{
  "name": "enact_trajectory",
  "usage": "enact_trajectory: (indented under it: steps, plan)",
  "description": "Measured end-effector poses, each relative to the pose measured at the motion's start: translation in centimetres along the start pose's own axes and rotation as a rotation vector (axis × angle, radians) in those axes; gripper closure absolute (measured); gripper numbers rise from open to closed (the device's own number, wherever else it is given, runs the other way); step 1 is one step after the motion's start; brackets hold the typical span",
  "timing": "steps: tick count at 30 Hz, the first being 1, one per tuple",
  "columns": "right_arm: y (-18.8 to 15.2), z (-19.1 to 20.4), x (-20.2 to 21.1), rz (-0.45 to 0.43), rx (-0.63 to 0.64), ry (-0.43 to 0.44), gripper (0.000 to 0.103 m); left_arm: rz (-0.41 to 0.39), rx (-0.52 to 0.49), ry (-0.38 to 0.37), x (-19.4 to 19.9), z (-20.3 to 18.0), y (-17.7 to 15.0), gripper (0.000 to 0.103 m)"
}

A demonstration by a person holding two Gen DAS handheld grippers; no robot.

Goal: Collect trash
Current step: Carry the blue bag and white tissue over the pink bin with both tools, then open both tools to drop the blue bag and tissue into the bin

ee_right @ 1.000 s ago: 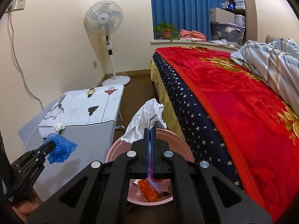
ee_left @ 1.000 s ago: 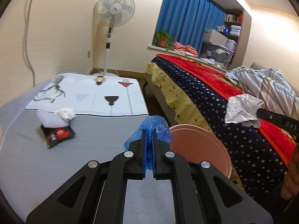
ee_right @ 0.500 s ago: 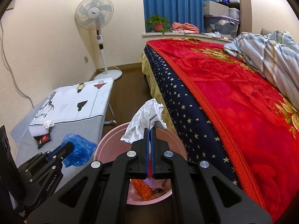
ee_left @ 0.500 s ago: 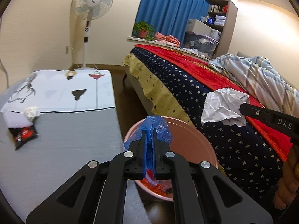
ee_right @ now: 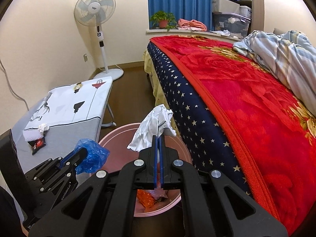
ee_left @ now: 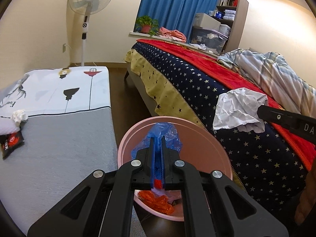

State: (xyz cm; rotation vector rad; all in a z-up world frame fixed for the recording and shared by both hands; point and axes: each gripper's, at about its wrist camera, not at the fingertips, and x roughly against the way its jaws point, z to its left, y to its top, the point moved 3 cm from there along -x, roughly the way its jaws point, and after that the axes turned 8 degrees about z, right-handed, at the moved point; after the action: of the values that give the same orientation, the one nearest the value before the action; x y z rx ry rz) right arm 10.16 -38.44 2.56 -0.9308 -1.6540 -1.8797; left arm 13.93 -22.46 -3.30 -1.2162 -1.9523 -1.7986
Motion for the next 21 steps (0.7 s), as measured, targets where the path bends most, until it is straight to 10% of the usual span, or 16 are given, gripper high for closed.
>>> enact_trajectory:
  steps: [12,15,21]
  plan:
    - [-0.2,-0.6,-1.0,0.029,-0.022,-0.015,0.097,0.008,0.0,-0.029,-0.7,-0.8,0.2,0.098]
    - [-0.2,-1.4,-1.1,0.03,-0.052,-0.023,0.086,0.042,-0.026,-0.055,-1.2,-1.5,0.1,0.072]
    - [-0.4,-1.1,-0.4,0.003,-0.04,-0.026,0.074,-0.009,0.004,-0.024,0.7,-0.3,0.5,0.071]
